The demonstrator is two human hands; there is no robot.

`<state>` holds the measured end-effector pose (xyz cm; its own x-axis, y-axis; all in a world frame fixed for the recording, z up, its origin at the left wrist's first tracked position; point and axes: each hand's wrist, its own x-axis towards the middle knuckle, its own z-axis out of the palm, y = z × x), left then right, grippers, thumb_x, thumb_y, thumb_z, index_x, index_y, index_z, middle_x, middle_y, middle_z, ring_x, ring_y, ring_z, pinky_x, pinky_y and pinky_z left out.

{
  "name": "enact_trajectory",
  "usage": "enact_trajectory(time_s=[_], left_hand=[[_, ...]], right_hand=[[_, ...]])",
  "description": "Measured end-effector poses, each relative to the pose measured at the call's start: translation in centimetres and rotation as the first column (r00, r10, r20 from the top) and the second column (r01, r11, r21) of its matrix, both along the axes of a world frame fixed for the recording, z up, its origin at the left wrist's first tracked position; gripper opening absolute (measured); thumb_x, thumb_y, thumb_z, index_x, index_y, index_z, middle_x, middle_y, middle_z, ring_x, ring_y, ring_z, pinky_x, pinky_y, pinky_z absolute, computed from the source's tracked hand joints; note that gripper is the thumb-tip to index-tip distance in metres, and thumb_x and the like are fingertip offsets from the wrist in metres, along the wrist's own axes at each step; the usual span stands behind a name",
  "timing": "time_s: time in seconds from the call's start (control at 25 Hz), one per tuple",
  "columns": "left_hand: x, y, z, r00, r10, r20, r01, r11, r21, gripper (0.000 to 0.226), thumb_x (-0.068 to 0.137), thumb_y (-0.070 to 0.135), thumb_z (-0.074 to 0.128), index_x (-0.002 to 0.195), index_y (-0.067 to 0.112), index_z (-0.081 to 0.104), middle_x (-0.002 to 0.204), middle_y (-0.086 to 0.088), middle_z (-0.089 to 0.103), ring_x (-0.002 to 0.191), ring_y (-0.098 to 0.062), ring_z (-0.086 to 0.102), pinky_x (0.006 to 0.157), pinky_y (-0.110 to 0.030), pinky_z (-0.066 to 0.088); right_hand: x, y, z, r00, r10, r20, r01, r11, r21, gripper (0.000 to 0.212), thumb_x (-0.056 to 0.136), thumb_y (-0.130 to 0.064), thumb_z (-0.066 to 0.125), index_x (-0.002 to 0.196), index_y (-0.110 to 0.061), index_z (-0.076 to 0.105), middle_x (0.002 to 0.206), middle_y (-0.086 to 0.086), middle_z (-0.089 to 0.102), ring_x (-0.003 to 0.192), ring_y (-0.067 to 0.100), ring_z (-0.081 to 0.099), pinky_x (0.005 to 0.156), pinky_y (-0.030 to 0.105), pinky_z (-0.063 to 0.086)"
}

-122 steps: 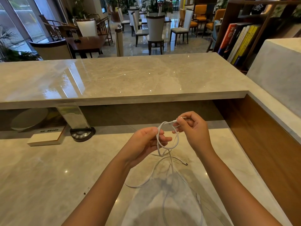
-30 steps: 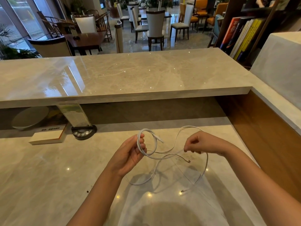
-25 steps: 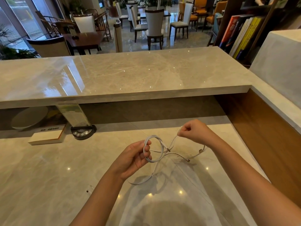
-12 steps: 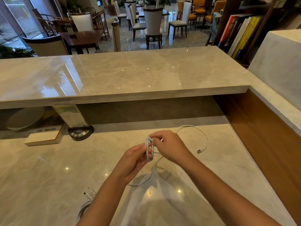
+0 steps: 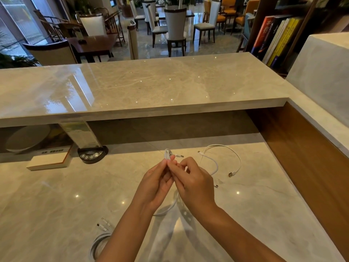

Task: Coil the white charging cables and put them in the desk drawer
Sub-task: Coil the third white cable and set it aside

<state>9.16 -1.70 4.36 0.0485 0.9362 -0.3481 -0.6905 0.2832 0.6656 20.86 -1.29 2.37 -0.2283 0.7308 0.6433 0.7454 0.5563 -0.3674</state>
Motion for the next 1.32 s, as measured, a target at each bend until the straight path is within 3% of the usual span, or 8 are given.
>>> enact_trajectory(time_s=[0.2, 0.36, 0.56, 0.72, 0.92, 1.0, 1.12, 1.32], left_hand=[[-0.4, 0.4, -0.1, 0.961, 0.150, 0.230, -0.140, 0.988, -0.060, 0.022, 0.093, 0.012, 0.046, 0.090, 0.005, 0.066, 0.067, -0.005, 0.066, 0.063, -0.011, 0.067, 0.073, -0.027, 0.056], [-1.3, 0.6, -0.7, 0.953, 0.161, 0.256, -0.162, 0.987, -0.014, 0.036, 0.092, 0.012, 0.043, 0.071, 0.008, 0.072, 0.059, 0.001, 0.057, 0.052, -0.007, 0.058, 0.072, -0.029, 0.058], [-0.1, -0.1, -1.0, 0.959, 0.041, 0.282, -0.050, 0.998, 0.024, 0.015, 0.079, 0.014, 0.056, 0.072, 0.008, 0.068, 0.056, 0.002, 0.051, 0.046, -0.006, 0.050, 0.068, -0.028, 0.058], [-0.6, -0.4, -2.2, 0.970, -0.093, 0.224, 0.076, 0.994, 0.080, 0.035, 0.050, 0.016, 0.091, 0.076, 0.008, 0.070, 0.059, 0.000, 0.054, 0.049, -0.008, 0.051, 0.070, -0.027, 0.057], [-0.4, -0.6, -2.3, 0.964, -0.137, 0.226, 0.123, 0.990, 0.074, 0.036, 0.048, 0.016, 0.092, 0.076, 0.007, 0.069, 0.058, -0.001, 0.050, 0.048, -0.009, 0.047, 0.064, -0.025, 0.053], [-0.4, -0.6, -1.9, 0.959, -0.145, 0.245, 0.130, 0.989, 0.075, 0.033, 0.052, 0.016, 0.090, 0.076, 0.007, 0.068, 0.058, 0.000, 0.048, 0.047, -0.009, 0.045, 0.064, -0.025, 0.052], [0.0, -0.5, -1.0, 0.954, -0.117, 0.276, 0.110, 0.993, 0.043, 0.011, 0.075, 0.016, 0.072, 0.074, 0.006, 0.065, 0.056, 0.001, 0.044, 0.045, -0.008, 0.042, 0.059, -0.023, 0.052], [0.3, -0.5, -0.8, 0.960, -0.122, 0.253, 0.132, 0.991, -0.021, 0.026, 0.086, 0.015, 0.044, 0.073, 0.006, 0.064, 0.055, 0.001, 0.044, 0.044, -0.007, 0.041, 0.056, -0.023, 0.051]], right_hand=[[1.8, -0.9, -2.2, 0.987, 0.127, -0.093, -0.131, 0.991, -0.027, 0.029, 0.096, -0.032, 0.040, 0.118, -0.022, 0.055, 0.086, -0.002, 0.066, 0.075, 0.008, 0.053, 0.073, 0.022, 0.044], [5.2, -0.5, -2.8, 0.991, -0.022, 0.132, 0.023, 1.000, -0.001, 0.021, 0.089, -0.032, 0.046, 0.087, -0.020, 0.064, 0.079, 0.000, 0.060, 0.080, 0.017, 0.048, 0.076, 0.025, 0.027], [6.1, -0.2, -1.4, 0.987, -0.152, -0.052, 0.086, 0.773, -0.629, 0.022, 0.091, -0.043, 0.040, 0.079, -0.029, 0.053, 0.070, -0.010, 0.064, 0.060, 0.006, 0.053, 0.061, 0.026, 0.037], [7.0, 2.5, -0.1, 0.589, -0.562, -0.581, -0.269, 0.542, -0.796, 0.030, 0.080, -0.006, 0.067, 0.102, -0.020, 0.052, 0.080, 0.007, 0.069, 0.048, 0.012, 0.050, 0.049, 0.022, 0.040], [7.7, 4.6, 2.0, 0.172, -0.693, -0.700, -0.595, 0.494, -0.634, 0.013, 0.087, 0.006, 0.053, 0.088, -0.003, 0.062, 0.076, 0.013, 0.063, 0.037, 0.004, 0.049, 0.037, 0.013, 0.039], [7.7, 4.7, 2.1, 0.311, -0.642, -0.701, -0.549, 0.481, -0.684, 0.016, 0.087, 0.006, 0.052, 0.089, -0.006, 0.062, 0.075, 0.012, 0.064, 0.041, 0.007, 0.056, 0.039, 0.014, 0.044], [7.2, 3.9, 1.6, 0.811, -0.301, -0.503, -0.289, 0.541, -0.790, 0.024, 0.085, 0.006, 0.050, 0.086, -0.013, 0.064, 0.073, 0.010, 0.067, 0.046, 0.017, 0.064, 0.043, 0.018, 0.044], [6.5, 3.3, 1.3, 0.900, -0.011, -0.435, -0.343, 0.599, -0.724, 0.022, 0.086, 0.001, 0.053, 0.086, -0.014, 0.069, 0.067, -0.006, 0.065, 0.052, 0.018, 0.066, 0.050, 0.019, 0.044]])
